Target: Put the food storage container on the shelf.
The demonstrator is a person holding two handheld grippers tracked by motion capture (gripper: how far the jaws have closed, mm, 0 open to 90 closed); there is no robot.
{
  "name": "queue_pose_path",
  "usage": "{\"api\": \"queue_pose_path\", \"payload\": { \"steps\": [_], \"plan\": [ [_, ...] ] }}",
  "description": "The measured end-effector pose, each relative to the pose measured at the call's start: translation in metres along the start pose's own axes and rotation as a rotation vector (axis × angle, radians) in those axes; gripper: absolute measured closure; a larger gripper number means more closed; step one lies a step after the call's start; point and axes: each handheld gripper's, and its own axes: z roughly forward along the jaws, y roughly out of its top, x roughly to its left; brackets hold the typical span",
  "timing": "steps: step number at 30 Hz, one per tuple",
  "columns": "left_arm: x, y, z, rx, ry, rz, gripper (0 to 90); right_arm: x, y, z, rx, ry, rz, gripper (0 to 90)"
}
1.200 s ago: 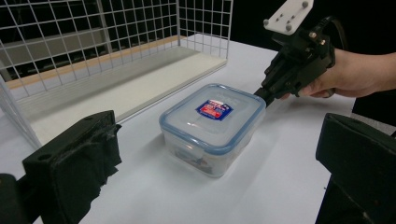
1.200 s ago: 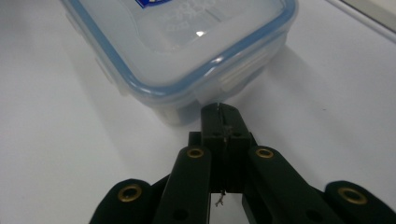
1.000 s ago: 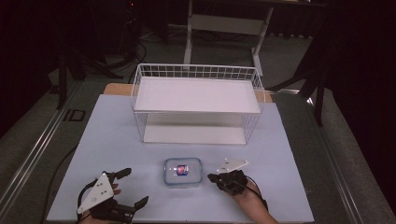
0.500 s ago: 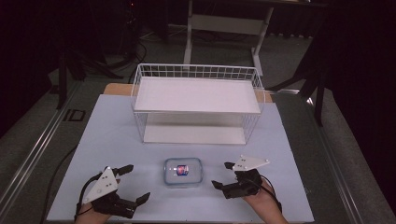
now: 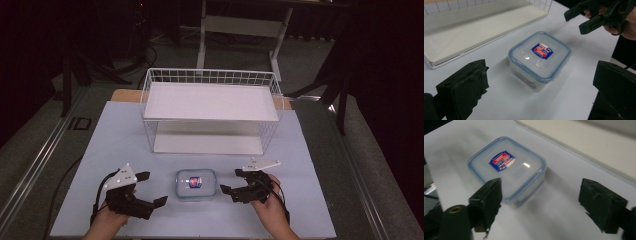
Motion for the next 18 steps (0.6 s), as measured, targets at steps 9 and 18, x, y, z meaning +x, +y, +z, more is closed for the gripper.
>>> {"api": "queue_pose_path", "payload": {
  "steps": [9, 18],
  "plan": [
    [0.023, -0.001, 0.044, 0.074, -0.038, -0.249, 0.4, -0.002, 0.011, 0.027, 0.071, 0.112, 0.154, 12.0],
    [0.034, -0.009, 0.066, 0.140, -0.116, -0.354, 0.5, -0.010, 0.005, 0.047, 0.105, 0.150, 0.298, 10.7]
  ]
}}
